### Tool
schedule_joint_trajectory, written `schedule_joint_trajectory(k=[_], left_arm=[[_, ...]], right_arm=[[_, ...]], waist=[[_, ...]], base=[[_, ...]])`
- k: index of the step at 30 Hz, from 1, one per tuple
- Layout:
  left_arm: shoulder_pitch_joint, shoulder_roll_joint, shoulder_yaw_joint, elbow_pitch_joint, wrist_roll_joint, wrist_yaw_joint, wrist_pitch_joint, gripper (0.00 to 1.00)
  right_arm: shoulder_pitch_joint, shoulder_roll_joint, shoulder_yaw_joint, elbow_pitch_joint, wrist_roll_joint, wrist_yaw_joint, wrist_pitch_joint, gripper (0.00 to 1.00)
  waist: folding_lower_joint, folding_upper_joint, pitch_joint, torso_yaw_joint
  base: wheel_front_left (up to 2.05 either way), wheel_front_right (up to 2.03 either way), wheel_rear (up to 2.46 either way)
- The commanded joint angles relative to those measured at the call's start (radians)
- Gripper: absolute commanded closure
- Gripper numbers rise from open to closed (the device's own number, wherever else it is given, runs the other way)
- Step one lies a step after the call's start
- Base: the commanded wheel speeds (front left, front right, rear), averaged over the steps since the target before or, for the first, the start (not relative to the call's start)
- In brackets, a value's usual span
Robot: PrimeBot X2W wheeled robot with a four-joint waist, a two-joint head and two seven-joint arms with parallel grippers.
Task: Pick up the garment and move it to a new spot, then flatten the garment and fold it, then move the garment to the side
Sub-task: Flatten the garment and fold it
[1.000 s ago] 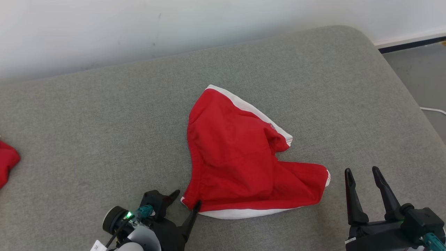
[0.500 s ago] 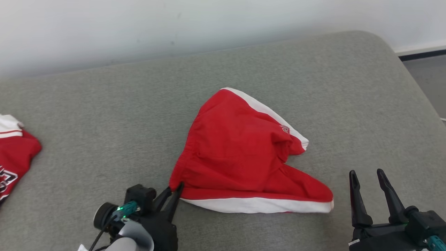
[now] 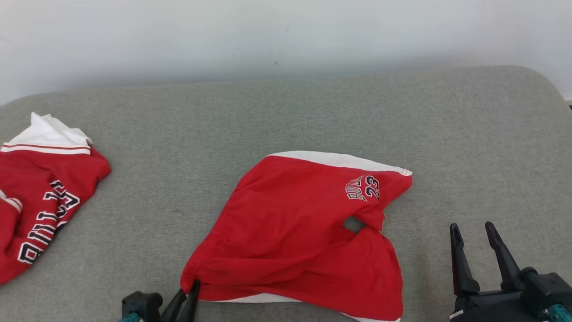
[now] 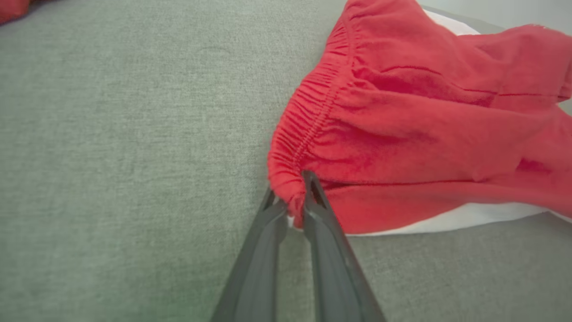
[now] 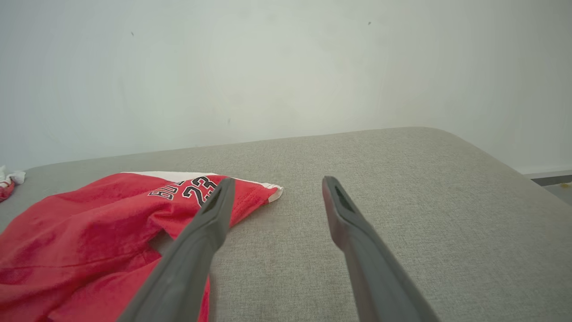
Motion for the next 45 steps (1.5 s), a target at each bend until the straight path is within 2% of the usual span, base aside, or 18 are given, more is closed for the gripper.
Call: schedule_joint_trajectory(k=[1,3,4,5,10,16,23,30,40,45], left_arm=[[0.018,0.006,0.007,-0.011,-0.006,0.008,-0.008,1.0],[0.032,0.004,0.008,-0.022,-0.01,0.013,-0.01,1.0],[0.035,0.001,0.01,-0.029,-0.007,0.018,-0.011,0.69],[0.036,0.0,0.012,-0.039,0.0,0.023,-0.014,0.0],[0.037,-0.01,0.046,-0.112,0.04,0.048,-0.027,0.0],[0.092,-0.032,0.183,-0.289,0.139,0.068,-0.027,0.0],[0.178,-0.072,0.344,-0.405,0.236,0.033,-0.027,0.0],[0.262,-0.118,0.455,-0.462,0.32,0.002,-0.027,0.0],[0.305,-0.171,0.512,-0.47,0.375,-0.052,-0.027,0.0],[0.29,-0.187,0.521,-0.462,0.392,-0.071,-0.027,0.0]], right_arm=[[0.013,-0.003,-0.003,0.003,-0.004,-0.002,-0.001,0.0],[0.014,-0.002,-0.001,0.006,-0.005,-0.002,-0.001,0.0],[0.014,-0.001,-0.001,0.009,-0.006,-0.002,-0.001,0.0],[0.014,0.0,0.001,0.01,-0.006,-0.002,-0.001,0.0],[0.019,-0.003,0.004,0.013,-0.004,-0.002,-0.001,0.0],[0.034,-0.005,0.006,0.016,-0.001,-0.002,-0.001,0.0],[0.052,-0.002,0.008,0.016,0.001,-0.002,-0.001,0.0],[0.068,-0.003,0.008,0.015,0.006,-0.002,-0.001,0.0],[0.078,-0.006,0.006,0.03,0.011,-0.002,-0.001,0.0],[0.05,-0.028,0.051,0.072,0.013,-0.002,-0.001,0.0]], waist=[[0.0,0.0,-0.01,0.012],[0.0,0.0,-0.014,0.015],[0.0,0.0,-0.017,0.017],[0.0,0.0,-0.02,0.018],[0.0,0.0,-0.042,0.023],[0.0,0.0,-0.075,0.027],[0.0,0.0,-0.101,0.033],[0.0,0.0,-0.114,0.037],[0.0,0.0,-0.116,0.045],[0.0,0.0,-0.113,0.054]], base=[[0.0,0.0,0.0],[0.0,0.0,0.0],[0.0,0.0,0.0],[0.0,0.0,0.0],[0.0,0.0,0.0],[0.0,0.0,0.0],[0.0,0.0,0.0],[0.0,0.0,0.0],[0.0,0.0,0.0],[0.0,0.0,0.0]])
